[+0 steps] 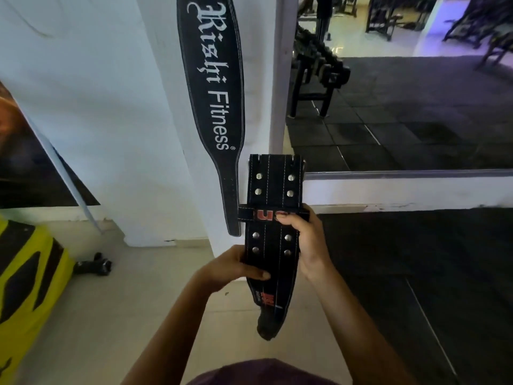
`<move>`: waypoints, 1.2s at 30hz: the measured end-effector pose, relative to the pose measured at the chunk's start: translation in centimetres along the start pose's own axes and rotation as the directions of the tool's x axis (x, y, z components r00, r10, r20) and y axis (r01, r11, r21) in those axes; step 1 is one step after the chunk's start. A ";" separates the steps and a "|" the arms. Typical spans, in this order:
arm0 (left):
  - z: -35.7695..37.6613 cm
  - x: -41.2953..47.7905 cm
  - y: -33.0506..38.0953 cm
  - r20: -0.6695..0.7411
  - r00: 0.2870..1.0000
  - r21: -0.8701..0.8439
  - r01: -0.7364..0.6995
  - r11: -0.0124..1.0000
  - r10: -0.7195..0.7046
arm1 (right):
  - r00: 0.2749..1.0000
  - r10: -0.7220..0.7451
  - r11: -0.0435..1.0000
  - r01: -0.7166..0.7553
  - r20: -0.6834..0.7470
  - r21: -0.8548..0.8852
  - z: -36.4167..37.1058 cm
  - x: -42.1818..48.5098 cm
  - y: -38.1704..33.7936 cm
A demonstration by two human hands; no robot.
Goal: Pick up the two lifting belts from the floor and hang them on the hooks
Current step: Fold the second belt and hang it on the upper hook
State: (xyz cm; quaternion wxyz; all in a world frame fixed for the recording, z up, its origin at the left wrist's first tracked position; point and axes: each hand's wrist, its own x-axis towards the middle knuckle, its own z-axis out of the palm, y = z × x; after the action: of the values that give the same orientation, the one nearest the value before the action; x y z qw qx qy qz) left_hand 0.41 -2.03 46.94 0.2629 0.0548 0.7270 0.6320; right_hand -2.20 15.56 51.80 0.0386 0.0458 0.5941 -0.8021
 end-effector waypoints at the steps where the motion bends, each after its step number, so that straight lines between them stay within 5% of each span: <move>1: 0.6 0.2 -0.2 -0.008 1.000 0.013 0.006 1.000 -0.006 | 1.000 0.002 1.000 -0.002 -0.010 -0.004 -0.1 0.0 0.1; 11: -2.2 2.3 7.4 -0.309 0.940 -0.381 -0.261 0.887 0.144 | 0.995 0.093 0.993 -0.092 -0.018 0.072 -1.1 -1.6 0.5; 17: -3.3 3.7 9.5 -0.310 0.942 -0.360 -0.241 0.901 0.128 | 0.996 0.090 0.991 -0.088 -0.017 0.101 -0.8 -2.0 0.4; 22: -0.5 1.7 3.9 -0.231 0.969 -0.394 -0.180 0.902 0.092 | 0.996 0.034 0.991 -0.023 -0.077 0.130 -0.9 -0.9 -0.3; 29: 2.5 -0.3 -3.2 -0.208 0.977 -0.071 -0.069 0.995 0.053 | 0.997 0.020 0.996 -0.013 -0.072 0.085 -0.6 0.1 -0.7; 36: 0.5 0.1 3.6 -0.384 0.910 -0.240 -0.265 0.934 0.159 | 0.999 0.038 0.997 -0.037 -0.008 0.073 0.1 -0.5 -0.1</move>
State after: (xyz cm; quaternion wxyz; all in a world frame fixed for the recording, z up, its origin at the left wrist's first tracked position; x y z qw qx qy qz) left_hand -0.35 -0.81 50.24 0.0602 -0.0204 0.6526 0.7550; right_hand -1.71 15.48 52.02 0.0490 0.0621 0.5639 -0.8220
